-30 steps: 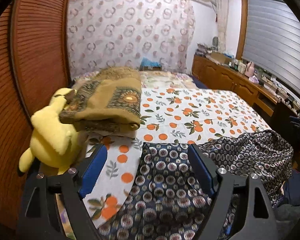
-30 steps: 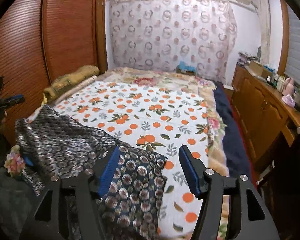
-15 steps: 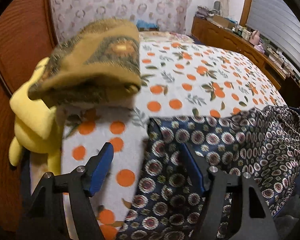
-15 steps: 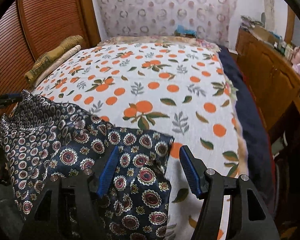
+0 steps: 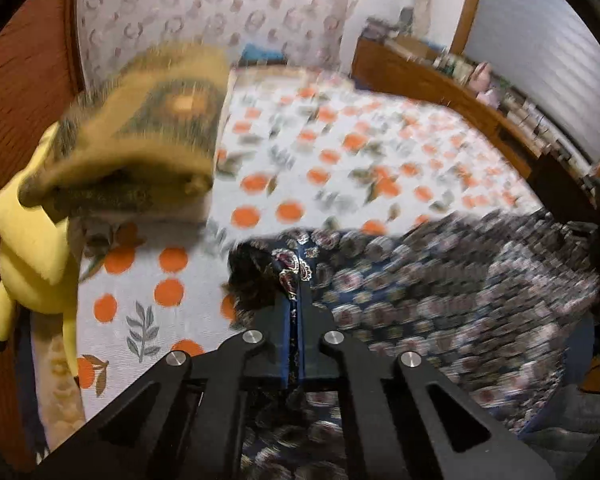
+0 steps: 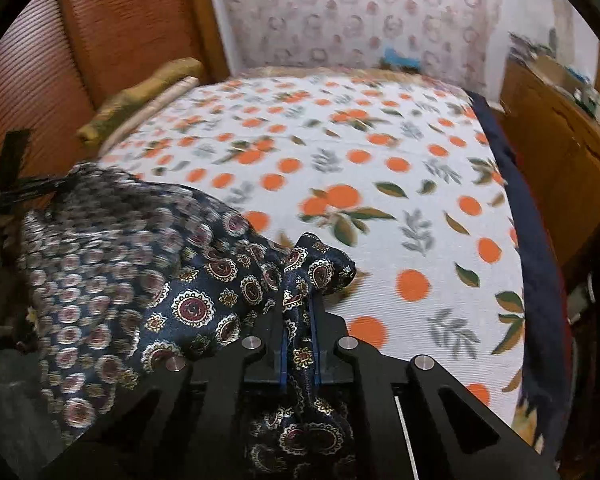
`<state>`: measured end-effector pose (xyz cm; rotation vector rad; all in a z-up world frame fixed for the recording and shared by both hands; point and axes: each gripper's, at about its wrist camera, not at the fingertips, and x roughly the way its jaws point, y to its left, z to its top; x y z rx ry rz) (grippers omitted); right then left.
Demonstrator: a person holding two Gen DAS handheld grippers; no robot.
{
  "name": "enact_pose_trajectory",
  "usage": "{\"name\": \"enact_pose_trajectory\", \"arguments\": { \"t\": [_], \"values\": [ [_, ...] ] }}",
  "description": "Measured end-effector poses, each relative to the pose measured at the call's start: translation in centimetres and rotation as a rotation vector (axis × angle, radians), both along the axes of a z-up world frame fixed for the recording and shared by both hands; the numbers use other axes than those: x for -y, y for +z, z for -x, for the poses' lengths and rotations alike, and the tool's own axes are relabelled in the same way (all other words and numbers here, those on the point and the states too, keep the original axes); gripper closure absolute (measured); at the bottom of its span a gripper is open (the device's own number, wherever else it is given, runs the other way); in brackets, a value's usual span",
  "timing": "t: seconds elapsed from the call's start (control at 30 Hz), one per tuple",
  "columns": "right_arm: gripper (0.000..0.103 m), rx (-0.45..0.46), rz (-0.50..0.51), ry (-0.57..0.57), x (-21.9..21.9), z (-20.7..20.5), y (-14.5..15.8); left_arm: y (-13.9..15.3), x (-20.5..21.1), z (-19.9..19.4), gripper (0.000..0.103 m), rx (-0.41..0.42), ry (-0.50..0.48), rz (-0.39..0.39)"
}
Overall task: Fold small clothes
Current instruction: 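Raise the robe with both grippers and lay it flat on the bed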
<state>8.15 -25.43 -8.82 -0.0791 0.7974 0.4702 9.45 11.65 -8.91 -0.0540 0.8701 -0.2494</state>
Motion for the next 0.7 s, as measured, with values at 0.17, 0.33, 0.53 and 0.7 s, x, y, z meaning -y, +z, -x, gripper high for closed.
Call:
{"name": "enact_pose_trajectory", "arguments": {
  "t": [0.17,0.33,0.53,0.7],
  "values": [
    [0.097,0.21,-0.053,-0.063,1.4,2.7,5.9,7.0,0.6,2.3,0.1,0.172,0.009,0.013],
    [0.099,0.409,-0.048,-0.112,2.8,4.2,13.7,14.9,0.2,2.6,0.1,0.35,0.024,0.023],
    [0.099,0.566,0.047,-0.123,2.4,2.0,21.0,20.3,-1.6,-1.7,0.1,0.446,0.091,0.01],
    [0.099,0.599,0.114,-0.204,2.5,-4.4,23.9,20.9,-2.9,-8.9,0.1,0.443,0.153,-0.045]
  ]
}}
